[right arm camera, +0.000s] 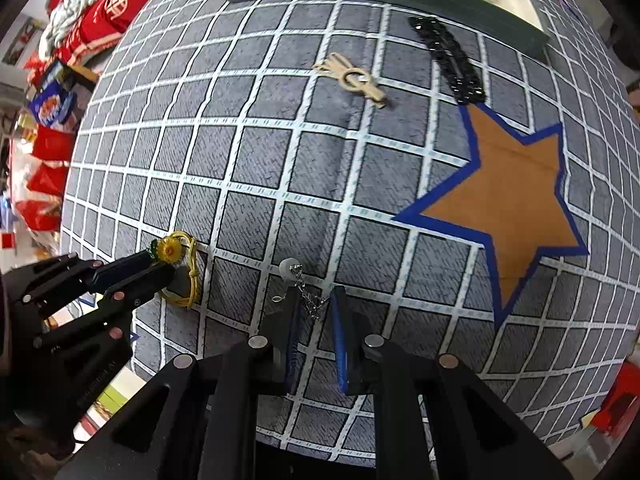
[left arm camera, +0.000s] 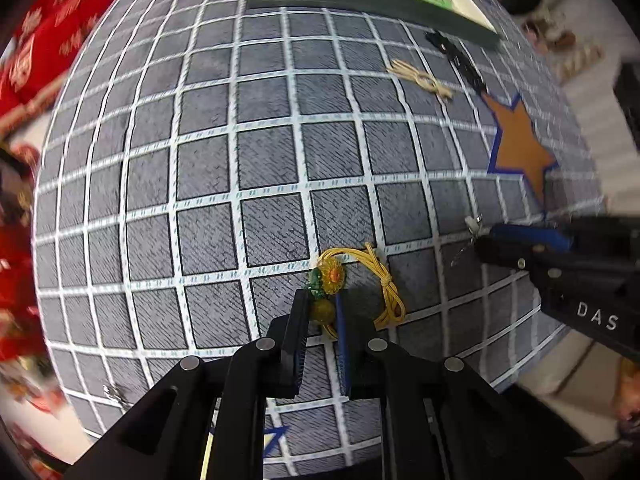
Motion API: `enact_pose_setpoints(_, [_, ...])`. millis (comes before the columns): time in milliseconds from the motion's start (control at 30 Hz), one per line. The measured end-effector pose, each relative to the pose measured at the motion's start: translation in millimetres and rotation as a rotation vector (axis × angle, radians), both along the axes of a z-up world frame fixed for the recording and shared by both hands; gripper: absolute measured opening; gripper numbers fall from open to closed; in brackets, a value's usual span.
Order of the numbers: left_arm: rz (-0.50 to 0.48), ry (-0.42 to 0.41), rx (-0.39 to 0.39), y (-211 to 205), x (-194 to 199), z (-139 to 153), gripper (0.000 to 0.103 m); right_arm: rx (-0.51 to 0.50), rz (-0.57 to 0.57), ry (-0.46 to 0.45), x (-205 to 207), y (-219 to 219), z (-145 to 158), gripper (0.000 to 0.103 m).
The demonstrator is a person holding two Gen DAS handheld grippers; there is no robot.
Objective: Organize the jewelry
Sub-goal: 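Grasp the yellow pompom hair tie with the left gripper while the right gripper grasps the silver charm, then carry both items into the white tray and open both grippers to release them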
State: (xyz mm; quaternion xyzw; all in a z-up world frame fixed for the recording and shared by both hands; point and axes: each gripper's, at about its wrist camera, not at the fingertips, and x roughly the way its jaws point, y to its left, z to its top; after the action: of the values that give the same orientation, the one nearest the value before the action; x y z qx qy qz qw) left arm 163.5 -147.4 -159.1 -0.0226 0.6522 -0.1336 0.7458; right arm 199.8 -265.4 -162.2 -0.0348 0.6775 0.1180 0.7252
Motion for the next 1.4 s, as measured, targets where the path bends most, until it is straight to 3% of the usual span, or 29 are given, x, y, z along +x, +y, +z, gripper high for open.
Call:
enact_pose_setpoints(133, [0.036, 0.005, -0.032, 4.1, 8.2, 9.8, 0.022, 0.029, -0.021, -0.004, 3.3, -14.7, 9.4, 0.016])
enact_pose_setpoints(900, [0.036, -0.128, -0.106, 15.7, 59.2, 69.4, 0.022, 0.126, -0.103, -0.083, 45.3, -52.0, 67.3, 0.016])
enact_pose_setpoints(1400, [0.053, -0.272, -0.124, 7.0, 150.2, 118.5, 0.022, 0.154, -0.116, -0.200, 129.6, -77.1, 118.6, 0.017])
